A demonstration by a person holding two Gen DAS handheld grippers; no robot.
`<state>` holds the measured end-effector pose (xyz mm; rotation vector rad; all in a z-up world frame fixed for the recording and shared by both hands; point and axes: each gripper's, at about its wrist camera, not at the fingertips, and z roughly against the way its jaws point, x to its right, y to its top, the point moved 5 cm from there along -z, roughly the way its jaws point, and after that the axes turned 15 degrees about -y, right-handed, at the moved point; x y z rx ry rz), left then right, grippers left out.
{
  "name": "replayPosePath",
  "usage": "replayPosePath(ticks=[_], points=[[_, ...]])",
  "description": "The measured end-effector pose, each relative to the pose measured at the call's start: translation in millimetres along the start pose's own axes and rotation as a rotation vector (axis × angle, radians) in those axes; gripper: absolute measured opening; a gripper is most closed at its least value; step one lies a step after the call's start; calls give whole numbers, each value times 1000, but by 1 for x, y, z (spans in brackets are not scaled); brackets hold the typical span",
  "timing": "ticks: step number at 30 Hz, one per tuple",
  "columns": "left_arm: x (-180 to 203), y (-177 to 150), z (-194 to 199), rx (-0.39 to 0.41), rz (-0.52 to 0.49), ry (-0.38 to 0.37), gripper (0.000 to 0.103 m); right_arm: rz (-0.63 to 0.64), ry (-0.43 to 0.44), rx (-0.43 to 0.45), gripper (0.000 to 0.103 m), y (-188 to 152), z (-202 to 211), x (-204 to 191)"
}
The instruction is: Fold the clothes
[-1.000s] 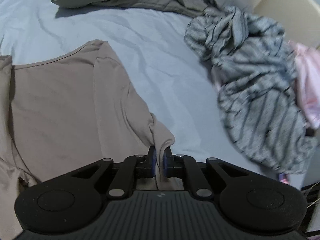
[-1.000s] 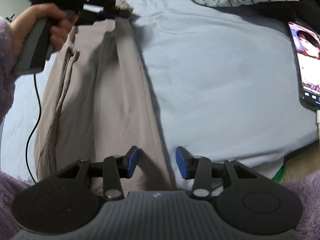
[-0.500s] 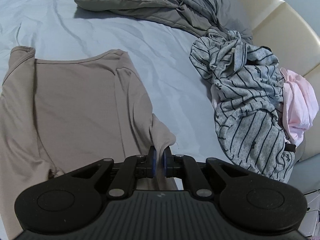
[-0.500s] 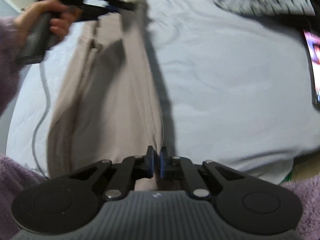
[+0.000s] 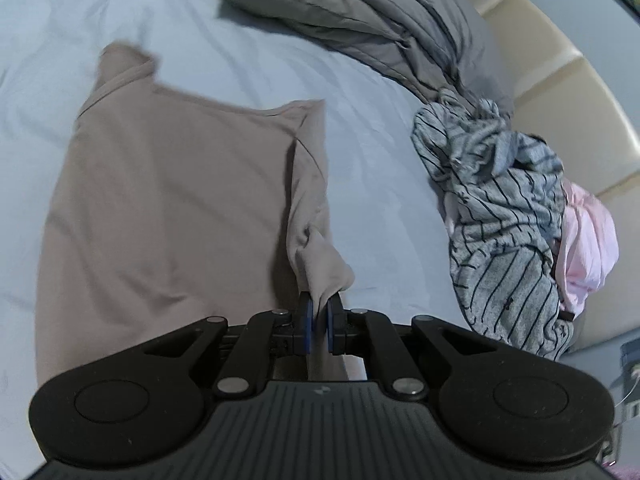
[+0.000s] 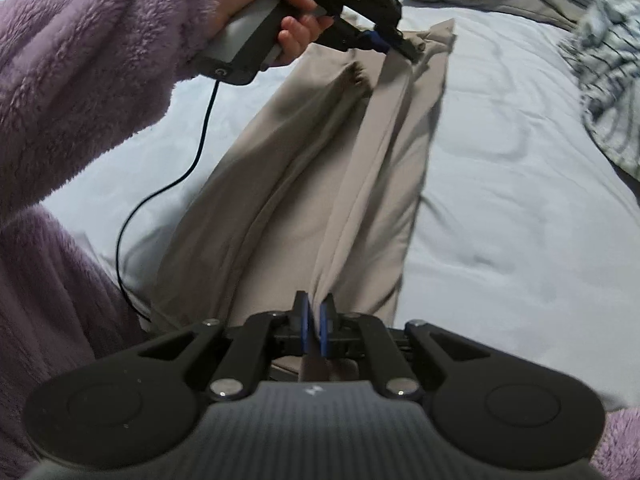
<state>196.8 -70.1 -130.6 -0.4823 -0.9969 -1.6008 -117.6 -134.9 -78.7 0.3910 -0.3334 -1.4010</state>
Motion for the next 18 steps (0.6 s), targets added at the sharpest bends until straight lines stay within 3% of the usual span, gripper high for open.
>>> replayPosePath(ticks=[4, 7, 15, 18], points=[[-17, -3, 7, 5, 8, 0, 7, 72, -24, -34, 7, 0, -16, -18], [-20, 1, 19, 43, 1, -4, 25, 84, -19, -51, 11, -1, -22, -25], [-10, 0, 70, 159, -47, 36, 32, 75, 66, -114, 15, -13, -31, -36], [2, -18, 89, 145, -116, 80, 32, 81, 90, -120, 31, -18, -28, -38]])
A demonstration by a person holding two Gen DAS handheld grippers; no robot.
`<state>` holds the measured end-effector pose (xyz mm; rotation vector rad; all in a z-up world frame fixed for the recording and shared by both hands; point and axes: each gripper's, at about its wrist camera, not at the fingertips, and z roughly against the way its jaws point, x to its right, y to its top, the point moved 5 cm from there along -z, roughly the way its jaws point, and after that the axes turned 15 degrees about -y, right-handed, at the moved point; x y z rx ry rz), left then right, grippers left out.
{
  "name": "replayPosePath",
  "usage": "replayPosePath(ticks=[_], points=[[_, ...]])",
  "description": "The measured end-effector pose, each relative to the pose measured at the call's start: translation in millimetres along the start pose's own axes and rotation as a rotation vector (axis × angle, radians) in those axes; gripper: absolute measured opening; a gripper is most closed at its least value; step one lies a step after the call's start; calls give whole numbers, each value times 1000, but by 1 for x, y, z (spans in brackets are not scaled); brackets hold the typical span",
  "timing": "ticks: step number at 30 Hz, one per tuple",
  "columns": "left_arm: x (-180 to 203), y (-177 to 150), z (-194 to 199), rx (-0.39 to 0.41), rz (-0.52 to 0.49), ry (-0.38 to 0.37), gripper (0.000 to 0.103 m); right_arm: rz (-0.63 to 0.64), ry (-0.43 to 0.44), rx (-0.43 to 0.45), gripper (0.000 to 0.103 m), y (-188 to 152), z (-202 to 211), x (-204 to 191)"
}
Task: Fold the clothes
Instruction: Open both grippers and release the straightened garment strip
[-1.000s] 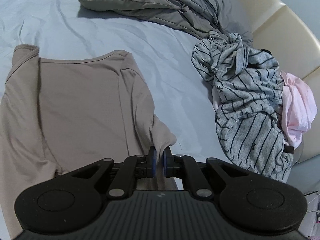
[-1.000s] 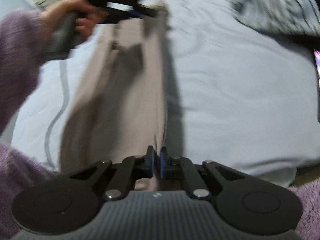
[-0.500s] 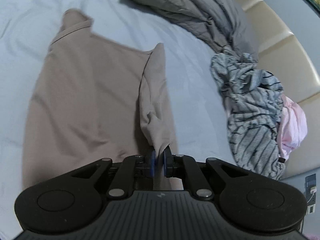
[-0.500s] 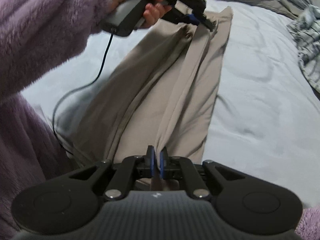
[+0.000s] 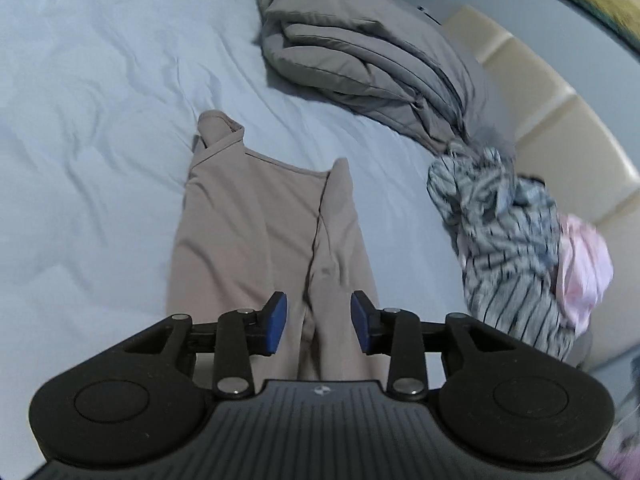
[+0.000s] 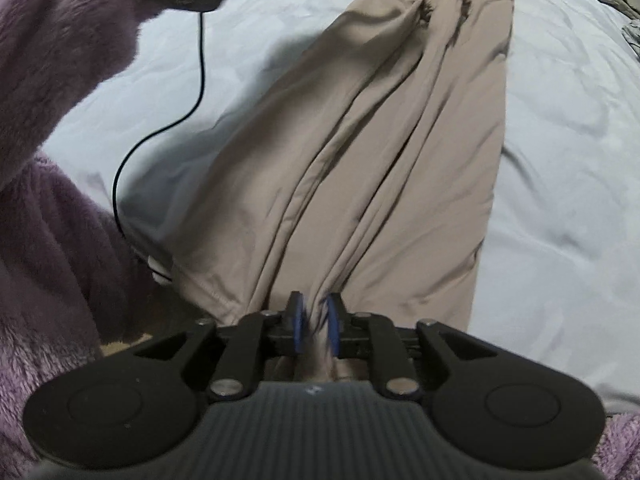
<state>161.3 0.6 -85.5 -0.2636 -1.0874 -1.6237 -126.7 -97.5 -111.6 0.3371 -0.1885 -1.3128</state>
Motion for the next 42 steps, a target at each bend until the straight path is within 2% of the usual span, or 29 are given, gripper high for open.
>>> replayPosePath(ticks=[1, 4, 6, 11, 13, 16, 23, 27, 30, 36, 38, 42], points=[[5, -7, 7, -11, -25, 14, 32, -5, 18, 5, 44, -1, 2, 0], [23, -36, 26, -58, -78, 38, 32, -38, 38, 46, 44, -4, 14, 5], [39, -61, 36, -77, -97, 20, 32, -80, 30, 75, 44, -3, 20, 13], [80, -134, 35, -119, -150, -27, 34, -175, -41, 121, 28, -5, 29, 35], [91, -157, 26, -165, -195, -27, 27, -169, -72, 110, 21, -6, 26, 36], [92, -179, 14, -203, -169, -27, 26, -147, -91, 96, 21, -9, 16, 32], [59, -183, 18, -169, -90, 139, 26, -95, -106, 59, 21, -9, 1, 25], [55, -176, 35, -98, -54, 133, 26, -148, -121, 103, 21, -2, 7, 36], [58, -173, 47, -68, -107, 212, 26, -180, -130, 123, 21, 6, 5, 41], [63, -186, 50, -86, -216, 335, 26, -134, -104, 136, 22, 16, 1, 26], [59, -188, 42, -111, -231, 342, 26, -114, -106, 131, 22, 17, -2, 21], [51, -186, 38, -90, -211, 313, 24, -88, -105, 122, 22, 19, -7, 15]])
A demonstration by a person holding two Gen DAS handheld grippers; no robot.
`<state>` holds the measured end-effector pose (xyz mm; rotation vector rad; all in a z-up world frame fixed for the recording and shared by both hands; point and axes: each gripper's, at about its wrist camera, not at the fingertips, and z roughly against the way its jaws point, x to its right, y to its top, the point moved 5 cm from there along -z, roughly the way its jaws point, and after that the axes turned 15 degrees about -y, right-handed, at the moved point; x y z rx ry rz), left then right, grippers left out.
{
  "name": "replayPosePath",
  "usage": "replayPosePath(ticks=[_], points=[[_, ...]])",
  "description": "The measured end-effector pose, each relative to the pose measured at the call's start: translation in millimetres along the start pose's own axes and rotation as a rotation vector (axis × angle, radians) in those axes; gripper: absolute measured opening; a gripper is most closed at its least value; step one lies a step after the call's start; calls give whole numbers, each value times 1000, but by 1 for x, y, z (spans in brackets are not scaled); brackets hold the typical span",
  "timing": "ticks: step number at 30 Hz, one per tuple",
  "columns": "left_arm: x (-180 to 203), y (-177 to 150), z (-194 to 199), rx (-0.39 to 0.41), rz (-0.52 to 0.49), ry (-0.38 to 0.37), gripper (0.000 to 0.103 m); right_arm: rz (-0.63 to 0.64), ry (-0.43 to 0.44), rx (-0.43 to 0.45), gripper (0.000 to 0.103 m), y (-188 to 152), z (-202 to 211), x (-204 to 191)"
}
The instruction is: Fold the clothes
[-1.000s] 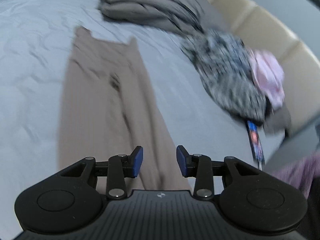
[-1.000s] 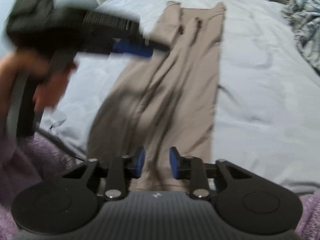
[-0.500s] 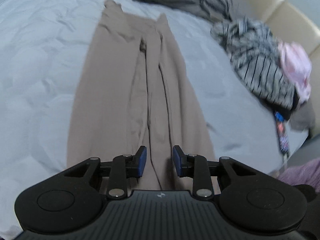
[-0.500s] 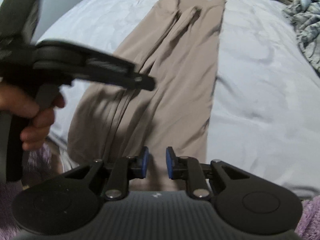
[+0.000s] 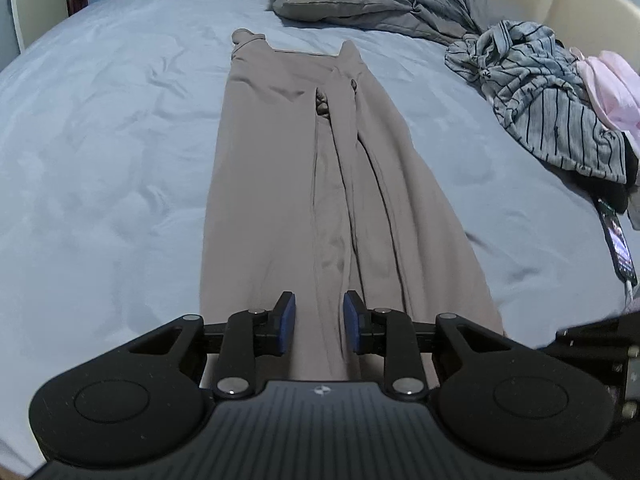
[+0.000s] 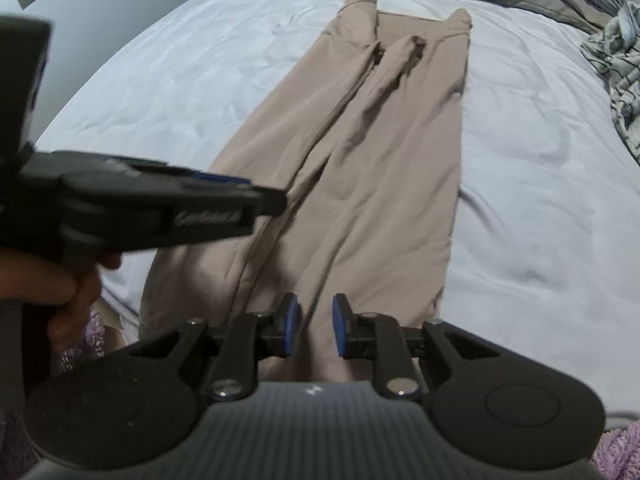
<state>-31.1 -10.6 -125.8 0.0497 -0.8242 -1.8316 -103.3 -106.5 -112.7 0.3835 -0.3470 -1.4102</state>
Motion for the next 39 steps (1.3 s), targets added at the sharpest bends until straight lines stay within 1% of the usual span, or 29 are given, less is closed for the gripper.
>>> replayPosePath(ticks=[4, 6, 10, 12, 14, 16, 19, 21, 24, 26, 28, 31, 34, 39], points=[[-5, 2, -9, 0, 14, 9, 22, -2, 1, -8, 22, 1, -5, -1], [-9, 3, -10, 4, 58, -13, 22, -12, 3, -7, 22, 1, -5, 0], [-24, 5, -9, 22, 195, -84, 22, -32, 8, -4, 22, 2, -5, 4], [-29, 7, -7, 35, 233, -91, 22, -47, 1, 5, 22, 6, -6, 7], [-29, 10, -6, 49, 215, -61, 22, -58, -23, 25, 22, 11, -5, 12], [-23, 13, -6, 53, 159, -19, 22, -68, -46, 50, 22, 16, -3, 17], [-17, 17, -10, 43, 110, 11, 22, -80, -92, 96, 22, 27, -1, 24], [-17, 18, -15, 33, 105, 25, 22, -83, -122, 116, 22, 34, -2, 27], [-18, 21, -18, 27, 98, 43, 17, -96, -148, 136, 22, 45, -6, 30], [-21, 23, -19, 31, 112, 35, 13, -101, -150, 141, 22, 49, -10, 30], [-24, 24, -20, 33, 124, 27, 5, -104, -151, 146, 22, 54, -14, 29], [-28, 25, -20, 34, 139, 18, 0, -104, -149, 150, 22, 59, -20, 26], [-30, 27, -19, 42, 149, -3, 0, -104, -137, 145, 22, 63, -25, 22], [-28, 31, -3, 91, 154, -54, 0, -119, -154, 143, 22, 66, -31, 27]])
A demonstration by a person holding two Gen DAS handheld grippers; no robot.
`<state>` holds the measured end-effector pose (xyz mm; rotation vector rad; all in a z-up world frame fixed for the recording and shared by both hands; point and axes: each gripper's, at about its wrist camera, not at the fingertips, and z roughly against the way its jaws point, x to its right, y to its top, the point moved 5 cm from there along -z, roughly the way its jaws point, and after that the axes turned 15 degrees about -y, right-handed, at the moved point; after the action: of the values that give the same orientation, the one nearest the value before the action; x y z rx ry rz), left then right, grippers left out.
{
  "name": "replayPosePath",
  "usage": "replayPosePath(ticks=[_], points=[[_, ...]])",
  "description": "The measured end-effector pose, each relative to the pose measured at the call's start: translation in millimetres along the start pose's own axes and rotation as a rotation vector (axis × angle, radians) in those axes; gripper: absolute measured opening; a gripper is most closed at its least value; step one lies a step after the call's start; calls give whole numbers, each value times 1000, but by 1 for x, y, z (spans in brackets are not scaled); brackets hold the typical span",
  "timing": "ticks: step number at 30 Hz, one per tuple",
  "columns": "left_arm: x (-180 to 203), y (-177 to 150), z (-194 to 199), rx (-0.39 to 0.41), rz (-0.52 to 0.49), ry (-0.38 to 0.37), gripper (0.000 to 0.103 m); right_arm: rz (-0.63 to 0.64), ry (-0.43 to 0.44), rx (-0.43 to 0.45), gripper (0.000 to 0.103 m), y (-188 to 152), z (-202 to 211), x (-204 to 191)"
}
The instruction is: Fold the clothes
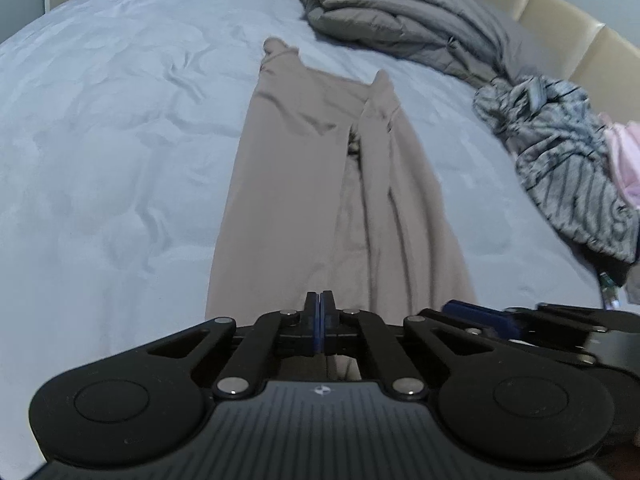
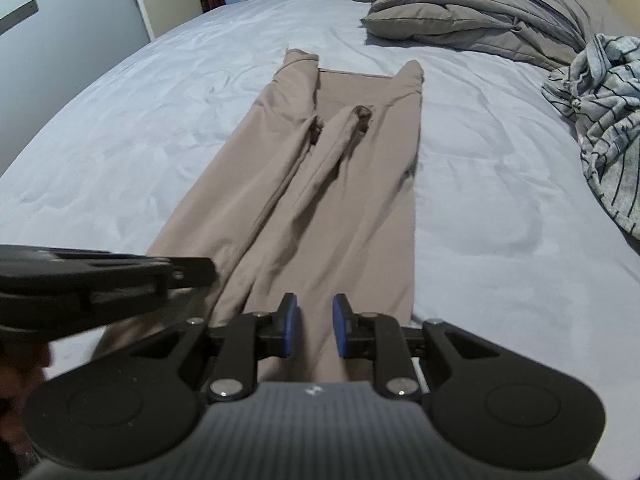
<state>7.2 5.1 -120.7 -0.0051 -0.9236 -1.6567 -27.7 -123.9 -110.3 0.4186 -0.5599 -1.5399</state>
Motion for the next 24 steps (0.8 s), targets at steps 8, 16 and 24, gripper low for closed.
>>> replayPosePath(ticks=[8, 16, 24], points=[[11, 5, 10, 24, -26, -91, 0, -22, -10, -4, 22, 0, -8, 4], [16, 3, -8, -9, -197, 50, 0, -21, 0, -1, 35, -1, -9, 1], [9, -6, -30, -73, -203, 62, 0, 32, -4, 12, 37, -3, -10, -5]])
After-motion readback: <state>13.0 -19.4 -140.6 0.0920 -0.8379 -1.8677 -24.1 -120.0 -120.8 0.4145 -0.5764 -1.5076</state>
